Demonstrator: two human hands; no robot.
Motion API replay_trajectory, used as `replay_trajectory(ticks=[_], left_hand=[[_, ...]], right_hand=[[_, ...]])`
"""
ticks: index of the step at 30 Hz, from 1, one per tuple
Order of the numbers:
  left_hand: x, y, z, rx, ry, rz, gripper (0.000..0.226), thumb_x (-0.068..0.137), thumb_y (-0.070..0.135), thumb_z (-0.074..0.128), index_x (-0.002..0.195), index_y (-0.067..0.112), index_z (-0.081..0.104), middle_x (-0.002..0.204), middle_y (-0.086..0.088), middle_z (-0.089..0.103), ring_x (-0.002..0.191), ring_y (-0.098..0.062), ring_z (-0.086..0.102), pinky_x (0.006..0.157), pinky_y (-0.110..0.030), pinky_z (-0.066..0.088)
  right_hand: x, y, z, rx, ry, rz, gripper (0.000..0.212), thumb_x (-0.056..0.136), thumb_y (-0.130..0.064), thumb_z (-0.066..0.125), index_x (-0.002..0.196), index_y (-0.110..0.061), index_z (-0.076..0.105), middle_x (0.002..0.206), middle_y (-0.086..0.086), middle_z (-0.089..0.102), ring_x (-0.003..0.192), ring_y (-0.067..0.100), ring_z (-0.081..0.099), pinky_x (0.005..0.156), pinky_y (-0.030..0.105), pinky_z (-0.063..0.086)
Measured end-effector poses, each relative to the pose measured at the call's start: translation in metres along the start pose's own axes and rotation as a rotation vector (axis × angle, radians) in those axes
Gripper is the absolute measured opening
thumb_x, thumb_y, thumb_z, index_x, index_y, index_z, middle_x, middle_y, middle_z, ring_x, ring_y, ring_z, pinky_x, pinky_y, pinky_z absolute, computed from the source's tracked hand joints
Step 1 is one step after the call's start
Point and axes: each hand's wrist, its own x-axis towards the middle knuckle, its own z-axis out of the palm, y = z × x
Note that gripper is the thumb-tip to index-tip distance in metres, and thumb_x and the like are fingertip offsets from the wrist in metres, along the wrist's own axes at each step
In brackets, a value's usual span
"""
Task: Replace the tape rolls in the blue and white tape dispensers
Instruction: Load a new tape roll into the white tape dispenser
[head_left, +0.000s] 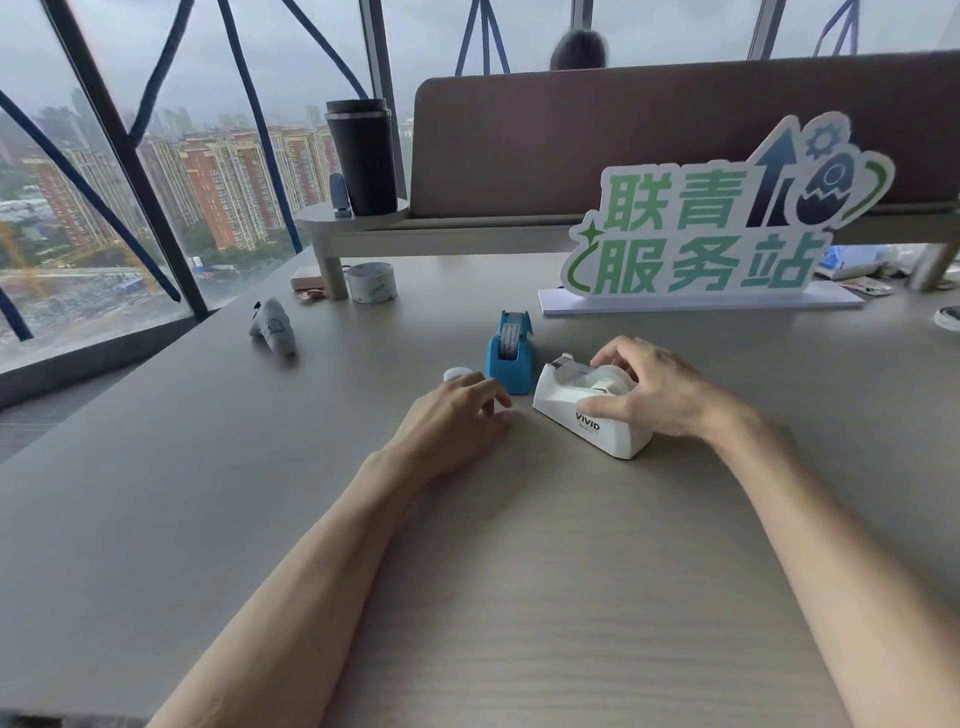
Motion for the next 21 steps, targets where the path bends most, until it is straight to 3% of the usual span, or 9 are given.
replay_trajectory(ticks=[4, 8, 12, 16, 19, 21], left_hand=[[-0.001, -0.002, 0.006, 0.018, 0.042, 0.058, 0.017, 0.090, 0.035, 0.057, 0.105, 0.029, 0.062, 0.106, 0.011, 0.059, 0.113, -0.012, 0.045, 0.070, -0.030, 0.046], [0.002, -0.004, 0.008, 0.020, 0.166, 0.088, 0.022, 0.087, 0.025, 0.060, 0.109, 0.026, 0.063, 0.114, 0.007, 0.061, 0.110, -0.017, 0.049, 0.073, -0.035, 0.051], [0.010, -0.008, 0.007, 0.088, 0.367, 0.037, 0.034, 0.084, 0.022, 0.064, 0.118, 0.019, 0.061, 0.120, 0.000, 0.061, 0.108, -0.022, 0.051, 0.075, -0.036, 0.052], [0.021, -0.012, 0.012, 0.170, 0.270, 0.013, 0.055, 0.087, 0.034, 0.064, 0.137, 0.016, 0.048, 0.137, -0.003, 0.055, 0.123, -0.026, 0.048, 0.094, -0.041, 0.046], [0.029, -0.012, 0.014, 0.193, 0.269, 0.014, 0.054, 0.088, 0.034, 0.063, 0.135, 0.011, 0.049, 0.129, -0.007, 0.061, 0.118, -0.029, 0.052, 0.092, -0.042, 0.046], [0.033, -0.012, 0.013, 0.212, 0.297, 0.012, 0.051, 0.087, 0.034, 0.064, 0.131, 0.011, 0.053, 0.122, -0.008, 0.066, 0.112, -0.030, 0.055, 0.088, -0.042, 0.047]], right_hand=[[-0.002, 0.007, -0.009, 0.144, -0.224, -0.008, 0.056, 0.066, -0.030, 0.083, 0.115, -0.032, 0.054, 0.114, -0.005, 0.057, 0.104, 0.011, 0.055, 0.089, 0.033, 0.048], [-0.005, 0.007, -0.014, 0.236, -0.233, -0.005, 0.060, 0.060, -0.031, 0.088, 0.113, -0.031, 0.062, 0.104, -0.013, 0.068, 0.095, 0.002, 0.061, 0.081, 0.023, 0.047], [0.002, 0.001, -0.001, 0.134, -0.072, 0.052, 0.074, 0.050, -0.055, 0.087, 0.116, -0.029, 0.063, 0.107, -0.010, 0.066, 0.099, 0.013, 0.061, 0.086, 0.032, 0.049], [0.008, 0.000, 0.016, 0.032, 0.106, 0.037, 0.068, 0.056, -0.065, 0.078, 0.104, -0.018, 0.065, 0.099, 0.000, 0.059, 0.090, 0.020, 0.054, 0.072, 0.031, 0.042], [0.013, 0.006, 0.025, 0.006, 0.205, 0.012, 0.067, 0.058, -0.074, 0.068, 0.083, -0.012, 0.063, 0.080, 0.001, 0.056, 0.080, 0.023, 0.053, 0.067, 0.035, 0.042], [0.018, 0.012, 0.034, -0.067, 0.295, -0.007, 0.076, 0.057, -0.083, 0.054, 0.081, -0.011, 0.064, 0.077, 0.002, 0.061, 0.083, 0.027, 0.054, 0.071, 0.038, 0.044]])
